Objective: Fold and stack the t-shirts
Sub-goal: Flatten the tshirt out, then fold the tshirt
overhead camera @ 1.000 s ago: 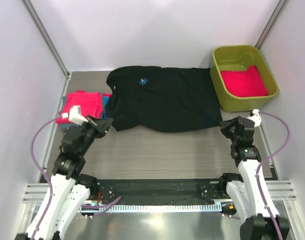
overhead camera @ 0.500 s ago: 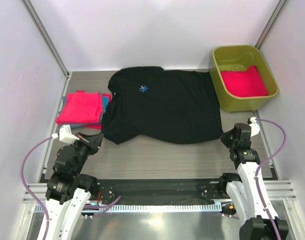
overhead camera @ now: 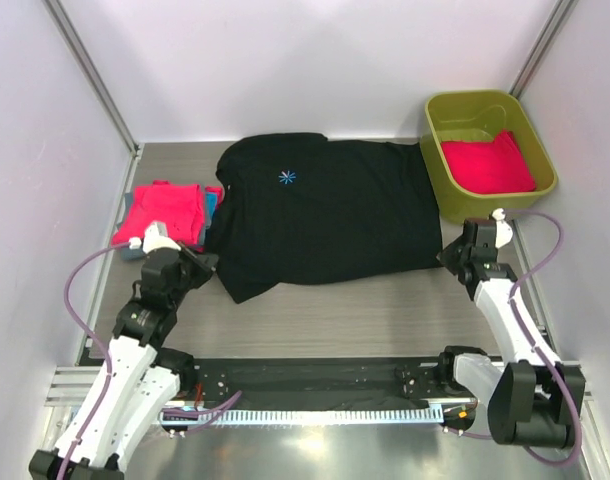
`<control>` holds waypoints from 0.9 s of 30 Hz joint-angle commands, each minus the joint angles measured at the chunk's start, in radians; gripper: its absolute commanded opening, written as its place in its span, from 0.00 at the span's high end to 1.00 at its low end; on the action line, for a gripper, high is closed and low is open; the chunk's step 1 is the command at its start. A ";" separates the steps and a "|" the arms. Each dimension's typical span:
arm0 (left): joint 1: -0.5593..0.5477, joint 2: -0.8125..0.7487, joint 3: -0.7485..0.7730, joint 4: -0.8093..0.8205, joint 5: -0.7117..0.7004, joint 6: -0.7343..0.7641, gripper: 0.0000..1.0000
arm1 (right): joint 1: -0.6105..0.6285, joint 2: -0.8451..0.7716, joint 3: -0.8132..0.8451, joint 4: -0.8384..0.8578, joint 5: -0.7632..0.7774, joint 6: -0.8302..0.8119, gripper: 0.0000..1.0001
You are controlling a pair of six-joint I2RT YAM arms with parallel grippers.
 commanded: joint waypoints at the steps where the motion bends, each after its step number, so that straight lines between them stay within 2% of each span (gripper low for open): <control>1: -0.001 0.055 0.081 0.148 -0.080 0.032 0.99 | -0.003 0.061 0.124 0.082 0.042 -0.006 0.99; 6: 0.001 0.210 0.153 0.237 -0.146 0.036 0.99 | -0.001 0.174 0.224 0.105 0.065 -0.003 0.99; 12: 0.001 0.406 0.277 0.353 -0.157 0.017 0.99 | -0.003 0.301 0.335 0.121 0.068 0.005 0.99; 19: 0.004 0.641 0.470 0.358 -0.204 0.064 1.00 | -0.003 0.399 0.435 0.123 0.106 0.011 0.99; 27: 0.030 0.804 0.555 0.430 -0.195 0.073 1.00 | -0.003 0.474 0.488 0.131 0.096 0.029 0.99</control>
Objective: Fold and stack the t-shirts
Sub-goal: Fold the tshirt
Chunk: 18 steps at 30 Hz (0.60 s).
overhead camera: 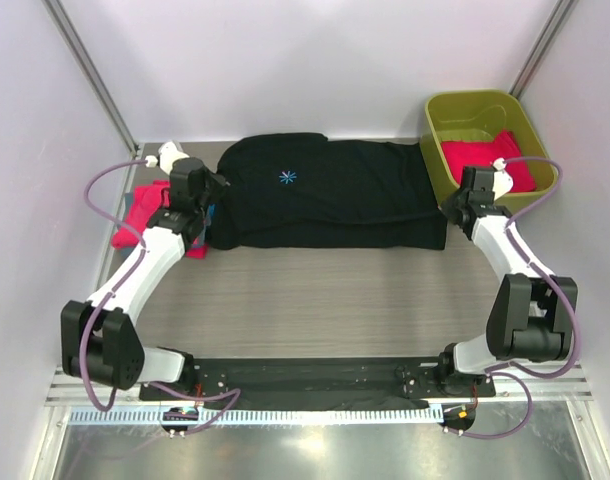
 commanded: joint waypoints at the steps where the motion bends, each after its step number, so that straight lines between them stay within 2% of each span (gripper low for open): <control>1: 0.012 0.039 0.044 0.115 -0.024 0.023 1.00 | -0.003 0.014 0.053 0.049 0.030 0.021 0.99; 18: 0.042 0.197 0.203 0.137 0.005 0.026 1.00 | -0.003 0.108 0.134 0.081 -0.002 0.044 0.99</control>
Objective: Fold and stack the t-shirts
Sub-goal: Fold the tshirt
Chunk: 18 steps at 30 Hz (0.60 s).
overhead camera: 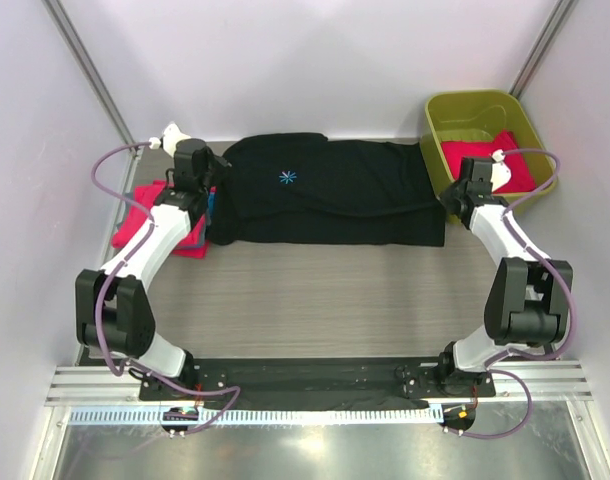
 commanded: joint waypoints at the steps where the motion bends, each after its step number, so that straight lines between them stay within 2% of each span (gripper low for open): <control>1: 0.014 0.015 0.069 0.067 -0.005 0.009 1.00 | -0.003 0.023 0.057 0.049 -0.002 0.020 0.99; 18: 0.054 0.263 0.263 0.064 0.070 -0.025 1.00 | -0.001 0.156 0.147 0.064 -0.018 0.043 0.99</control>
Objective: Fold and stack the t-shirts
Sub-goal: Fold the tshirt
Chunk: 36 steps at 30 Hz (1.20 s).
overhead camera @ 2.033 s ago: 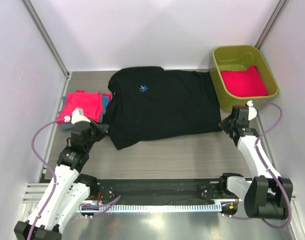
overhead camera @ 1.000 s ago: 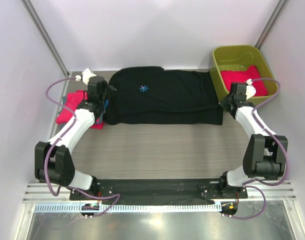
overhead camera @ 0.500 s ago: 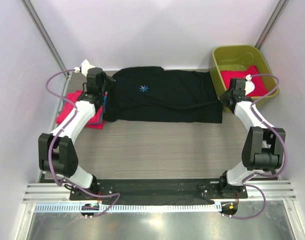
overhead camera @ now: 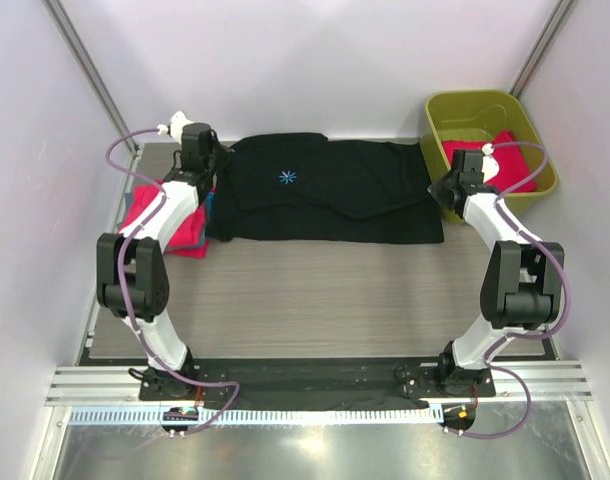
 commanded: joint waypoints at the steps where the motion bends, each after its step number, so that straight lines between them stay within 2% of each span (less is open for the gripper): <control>1: 0.014 0.060 0.073 0.048 0.034 -0.020 1.00 | -0.022 0.045 0.049 0.076 0.029 0.007 0.99; 8: 0.017 0.158 0.144 0.040 0.080 -0.023 0.97 | -0.022 0.033 0.021 0.115 0.079 0.019 0.99; 13: 0.022 0.181 0.166 0.039 0.083 -0.010 1.00 | -0.022 0.008 0.015 0.121 0.128 0.031 0.99; 31: 0.023 0.218 0.201 0.066 0.109 -0.032 0.98 | -0.022 -0.070 -0.060 0.122 0.249 0.079 0.98; 34: 0.023 0.235 0.216 0.080 0.124 -0.035 0.74 | -0.024 -0.061 -0.045 0.121 0.237 0.073 0.90; 35: 0.023 0.243 0.250 0.073 0.132 -0.027 0.48 | -0.024 -0.061 -0.042 0.122 0.233 0.071 0.78; 36: 0.023 0.259 0.270 0.056 0.141 -0.027 0.37 | -0.024 -0.064 -0.043 0.127 0.233 0.064 0.66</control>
